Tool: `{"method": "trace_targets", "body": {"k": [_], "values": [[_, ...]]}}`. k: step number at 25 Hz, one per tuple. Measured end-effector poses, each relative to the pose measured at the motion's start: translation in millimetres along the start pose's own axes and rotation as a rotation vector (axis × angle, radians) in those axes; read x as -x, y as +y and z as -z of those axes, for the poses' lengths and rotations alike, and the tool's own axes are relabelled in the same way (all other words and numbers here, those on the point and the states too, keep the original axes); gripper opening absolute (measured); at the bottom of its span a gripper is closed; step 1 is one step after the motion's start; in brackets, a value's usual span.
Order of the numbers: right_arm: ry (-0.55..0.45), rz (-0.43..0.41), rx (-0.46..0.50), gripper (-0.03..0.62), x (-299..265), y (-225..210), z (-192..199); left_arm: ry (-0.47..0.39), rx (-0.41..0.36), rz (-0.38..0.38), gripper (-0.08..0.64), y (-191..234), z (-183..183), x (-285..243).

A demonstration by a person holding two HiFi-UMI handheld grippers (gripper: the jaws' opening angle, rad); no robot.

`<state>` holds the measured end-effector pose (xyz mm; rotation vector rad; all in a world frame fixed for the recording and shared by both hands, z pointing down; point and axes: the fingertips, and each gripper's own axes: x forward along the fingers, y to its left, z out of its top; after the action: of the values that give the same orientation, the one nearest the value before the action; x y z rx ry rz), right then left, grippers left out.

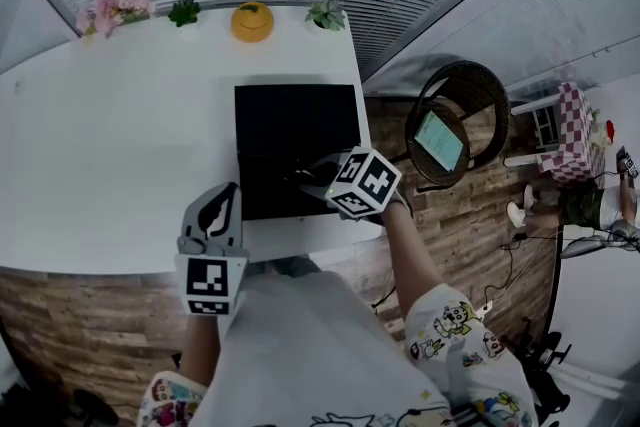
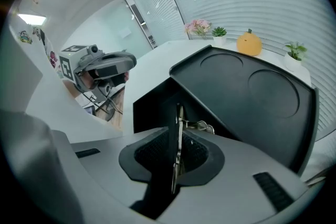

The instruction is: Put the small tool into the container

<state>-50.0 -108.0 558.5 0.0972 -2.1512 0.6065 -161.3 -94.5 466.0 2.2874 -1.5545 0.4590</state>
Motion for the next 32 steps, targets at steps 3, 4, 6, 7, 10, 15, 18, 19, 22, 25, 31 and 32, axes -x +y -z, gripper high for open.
{"method": "trace_targets", "body": {"k": [3, 4, 6, 7, 10, 15, 18, 19, 22, 25, 31, 32], "values": [[-0.004, -0.006, -0.001, 0.083, 2, 0, 0, 0.003, 0.000, 0.001, 0.006, 0, 1, 0], [-0.003, 0.004, 0.002, 0.086, 3, -1, 0, 0.003, 0.001, 0.001, 0.006, 0, 2, 1], [-0.005, 0.020, 0.006, 0.086, 4, -3, 0, 0.002, 0.003, 0.002, 0.006, -1, 3, 1], [-0.009, 0.029, 0.007, 0.086, 5, -4, 0, 0.001, 0.003, 0.003, 0.006, -2, 3, 2], [-0.013, 0.063, 0.017, 0.095, 9, -6, -2, -0.003, 0.002, 0.006, 0.006, -1, 2, 2], [-0.037, 0.122, 0.013, 0.118, 19, -12, -5, -0.005, 0.001, 0.010, 0.006, -2, 2, 3], [-0.049, 0.132, 0.002, 0.118, 22, -14, -5, -0.006, 0.003, 0.012, 0.006, -2, 3, 4], [-0.048, 0.131, -0.001, 0.118, 21, -14, -5, -0.005, 0.003, 0.013, 0.006, -2, 3, 4], [-0.047, 0.140, -0.009, 0.118, 19, -16, -5, -0.006, 0.002, 0.017, 0.006, -2, 2, 3], [-0.055, 0.156, -0.008, 0.120, 20, -18, -4, -0.007, 0.001, 0.017, 0.006, -1, 2, 3], [-0.083, 0.173, -0.005, 0.120, 30, -16, -7, -0.014, -0.002, 0.015, 0.006, -1, -1, 3], [-0.092, 0.176, -0.005, 0.120, 31, -15, -8, -0.015, -0.004, 0.015, 0.006, 0, -2, 3]]}}
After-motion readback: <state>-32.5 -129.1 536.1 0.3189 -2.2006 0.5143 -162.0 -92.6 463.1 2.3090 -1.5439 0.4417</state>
